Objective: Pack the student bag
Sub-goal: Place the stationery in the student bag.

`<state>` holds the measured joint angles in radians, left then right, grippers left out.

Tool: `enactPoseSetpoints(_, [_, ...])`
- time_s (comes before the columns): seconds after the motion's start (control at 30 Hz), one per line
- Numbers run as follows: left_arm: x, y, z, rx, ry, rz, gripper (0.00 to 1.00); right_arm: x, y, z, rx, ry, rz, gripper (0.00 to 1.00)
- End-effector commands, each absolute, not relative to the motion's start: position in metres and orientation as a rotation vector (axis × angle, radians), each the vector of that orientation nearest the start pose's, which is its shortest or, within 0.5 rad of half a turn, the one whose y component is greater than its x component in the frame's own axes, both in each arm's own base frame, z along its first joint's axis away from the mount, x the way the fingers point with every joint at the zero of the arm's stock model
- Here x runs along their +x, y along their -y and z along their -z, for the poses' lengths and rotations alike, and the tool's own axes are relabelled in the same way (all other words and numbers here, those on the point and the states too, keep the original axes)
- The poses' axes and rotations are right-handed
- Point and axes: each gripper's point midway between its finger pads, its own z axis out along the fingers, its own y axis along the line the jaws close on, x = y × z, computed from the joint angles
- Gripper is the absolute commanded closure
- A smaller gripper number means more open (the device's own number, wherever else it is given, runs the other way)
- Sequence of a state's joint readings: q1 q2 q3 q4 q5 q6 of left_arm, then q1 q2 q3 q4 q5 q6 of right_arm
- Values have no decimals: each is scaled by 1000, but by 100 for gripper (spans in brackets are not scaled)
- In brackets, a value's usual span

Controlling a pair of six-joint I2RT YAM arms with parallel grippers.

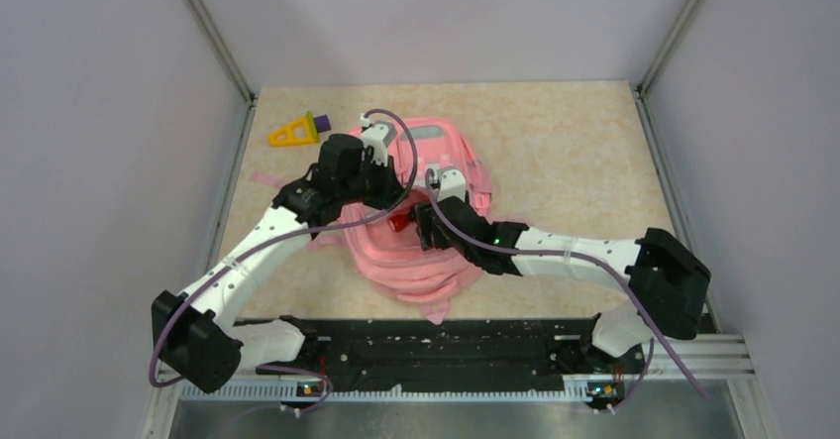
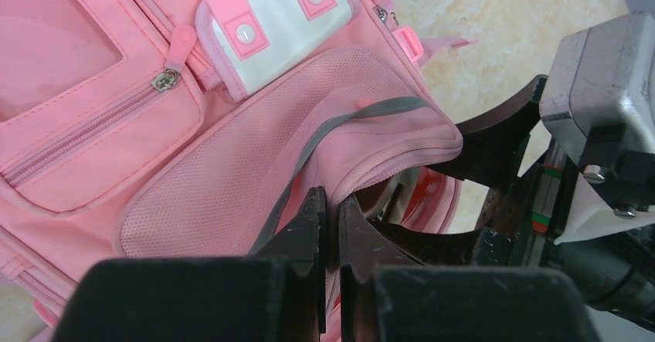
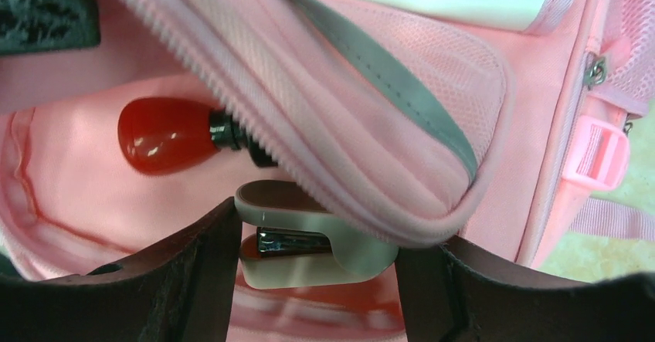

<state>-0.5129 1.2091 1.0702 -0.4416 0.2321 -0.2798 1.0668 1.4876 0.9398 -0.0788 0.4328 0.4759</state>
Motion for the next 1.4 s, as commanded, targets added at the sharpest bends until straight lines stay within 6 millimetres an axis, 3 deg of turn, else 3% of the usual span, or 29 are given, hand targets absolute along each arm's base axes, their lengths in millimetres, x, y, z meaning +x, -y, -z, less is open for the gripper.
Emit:
enactPoseSetpoints(0.0, [299,229,-264,397,-1997,762,100,265,-336,-122,-339,-2085,-340,57])
enactPoseSetpoints(0.17, [293,235,-267,431,-1978,802,100,289,-346,-121,-284,-2024,-273,56])
enactPoseSetpoints(0.33, [293,238,-264,435,-1987,805,100,305,-360,-144,-233,-1886,-331,54])
enactPoseSetpoints(0.5, [294,239,-261,430,-1997,808,100,315,-370,-169,-216,-1767,-386,46])
enactPoseSetpoints(0.67, [295,238,-259,424,-2005,797,100,320,-376,-167,-232,-1753,-374,37])
enactPoseSetpoints(0.83, [298,233,-257,408,-2012,760,100,312,-371,-165,-262,-1763,-389,14])
enactPoseSetpoints(0.93, [299,233,-257,408,-2013,757,100,306,-368,-170,-303,-1772,-398,7])
enactPoseSetpoints(1.17, [300,228,-260,393,-2011,727,100,283,-357,-180,-373,-1770,-474,5])
enactPoseSetpoints(1.37, [301,223,-264,380,-1989,703,100,250,-350,-204,-469,-1751,-612,5])
